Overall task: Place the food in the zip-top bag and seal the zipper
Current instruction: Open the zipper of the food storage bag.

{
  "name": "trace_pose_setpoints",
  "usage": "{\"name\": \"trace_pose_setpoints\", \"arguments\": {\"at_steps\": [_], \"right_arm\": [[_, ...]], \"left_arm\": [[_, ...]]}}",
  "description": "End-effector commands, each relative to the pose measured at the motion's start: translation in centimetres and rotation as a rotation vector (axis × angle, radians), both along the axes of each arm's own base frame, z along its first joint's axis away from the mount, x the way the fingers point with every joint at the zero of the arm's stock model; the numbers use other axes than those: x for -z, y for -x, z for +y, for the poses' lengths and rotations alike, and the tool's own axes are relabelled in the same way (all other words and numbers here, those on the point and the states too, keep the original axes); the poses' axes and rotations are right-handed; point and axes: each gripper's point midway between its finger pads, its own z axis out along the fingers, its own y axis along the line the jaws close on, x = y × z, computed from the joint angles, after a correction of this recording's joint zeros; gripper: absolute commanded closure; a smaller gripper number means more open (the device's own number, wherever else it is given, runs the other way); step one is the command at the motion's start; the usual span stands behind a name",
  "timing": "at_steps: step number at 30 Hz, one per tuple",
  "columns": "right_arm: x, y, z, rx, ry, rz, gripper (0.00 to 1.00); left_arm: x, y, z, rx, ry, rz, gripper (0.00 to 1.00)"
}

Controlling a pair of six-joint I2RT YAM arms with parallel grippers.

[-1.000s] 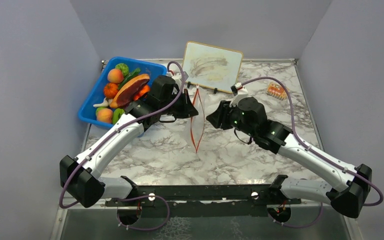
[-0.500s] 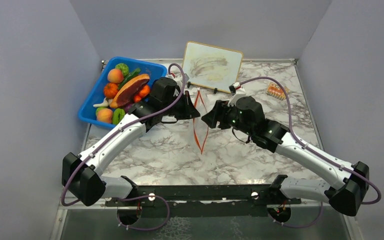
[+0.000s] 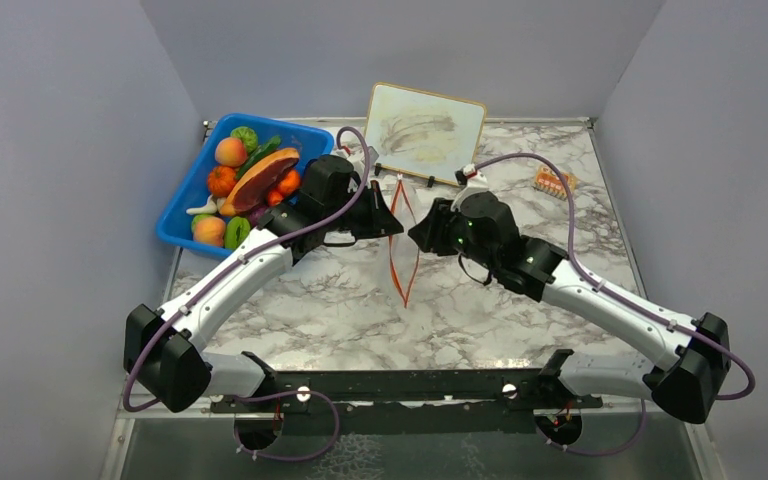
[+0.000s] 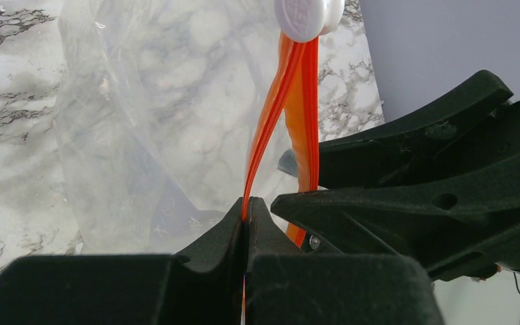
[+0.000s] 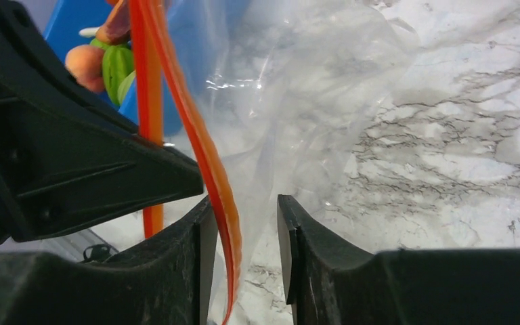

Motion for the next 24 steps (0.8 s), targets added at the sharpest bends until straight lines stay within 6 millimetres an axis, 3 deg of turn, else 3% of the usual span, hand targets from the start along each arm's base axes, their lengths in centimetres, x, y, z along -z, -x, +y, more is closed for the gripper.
{"name": "trace_pose_setpoints", "arguments": {"at_steps": [1, 5, 7, 8, 15, 19, 24], "right_arm": [[1.3, -0.9, -3.0, 0.154, 0.073, -0.015, 0.68], [0.6, -1.0, -5.3, 0.246, 0.079, -0.049, 0.84], [-0.4, -0.7, -5.4, 0.231, 0.057, -0.071, 0.97], [-0.8, -0.4, -5.4, 0.219, 0.044, -0.082, 0.99], [-4.5, 1.0, -7.7, 0.221, 0.018, -0.157, 0.99], [-5.3, 1.1, -9.4, 0.257, 0.065, -0.193, 0.99], [-5.7, 1.7, -9.1, 0.213, 0.079, -0.185, 0.99]], "left_arm": [[-1.6, 0.6, -0.5, 0.033, 0.048, -0.029, 1.0], [-1.8, 0.9, -0.2, 0.041, 0.043, -0.046, 1.0], [-1.4, 0.8, 0.1, 0.037, 0.024, -0.054, 1.0], [-1.1, 0.8, 0.2, 0.037, 0.009, -0.056, 1.0], [-0.5, 1.2, 1.0, 0.081, -0.066, -0.081, 1.0], [-0.5, 1.1, 1.8, 0.073, -0.113, -0.101, 1.0], [-0.7, 1.4, 1.8, 0.104, -0.118, -0.121, 1.0]]}}
